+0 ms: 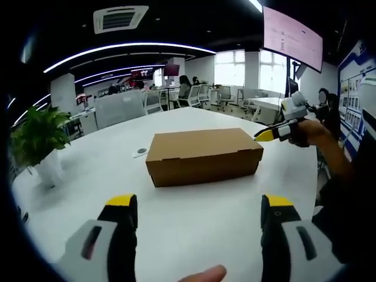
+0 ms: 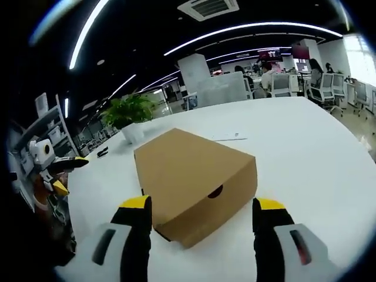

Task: Operate the shoe box by opening the lid, removing the specified soft item, and placing it in the target area until the item is outside and the box remains undamaged.

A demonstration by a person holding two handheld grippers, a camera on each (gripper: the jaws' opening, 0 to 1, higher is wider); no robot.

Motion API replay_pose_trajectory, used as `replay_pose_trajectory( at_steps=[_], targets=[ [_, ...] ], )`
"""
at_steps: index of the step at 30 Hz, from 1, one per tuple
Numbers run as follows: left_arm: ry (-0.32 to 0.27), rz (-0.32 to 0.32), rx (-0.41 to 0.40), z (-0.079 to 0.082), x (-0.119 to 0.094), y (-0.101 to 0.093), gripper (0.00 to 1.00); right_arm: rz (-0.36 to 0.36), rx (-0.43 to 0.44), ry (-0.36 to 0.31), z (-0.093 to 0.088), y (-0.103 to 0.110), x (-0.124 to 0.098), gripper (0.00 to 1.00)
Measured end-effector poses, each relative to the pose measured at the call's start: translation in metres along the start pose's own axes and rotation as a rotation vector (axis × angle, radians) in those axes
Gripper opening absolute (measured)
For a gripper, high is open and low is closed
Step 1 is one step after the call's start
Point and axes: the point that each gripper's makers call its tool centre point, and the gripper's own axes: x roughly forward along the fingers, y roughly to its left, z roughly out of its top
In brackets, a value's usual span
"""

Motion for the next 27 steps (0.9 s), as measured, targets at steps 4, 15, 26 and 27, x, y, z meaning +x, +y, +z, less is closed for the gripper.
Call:
replay_pose_trajectory(
  at_steps=[4, 15, 26, 27],
  targets=[
    [0.002, -0.001, 0.0, 0.0, 0.001, 0.0, 0.89, -0.001, 0.006, -0.002, 0.0, -0.002, 0.002, 0.71],
    [0.009, -0.006, -0.004, -0.001, 0.006, 0.0, 0.89, 0.001, 0.01, 0.009, -0.005, -0.005, 0.01, 0.69],
    [0.016, -0.025, -0.003, -0.002, 0.01, -0.008, 0.89, 0.001, 0.074, -0.008, -0.007, -0.011, 0.015, 0.68],
    [0.016, -0.027, -0.002, -0.002, 0.01, -0.008, 0.89, 0.0, 0.076, -0.009, -0.007, -0.012, 0.016, 0.68]
  ],
)
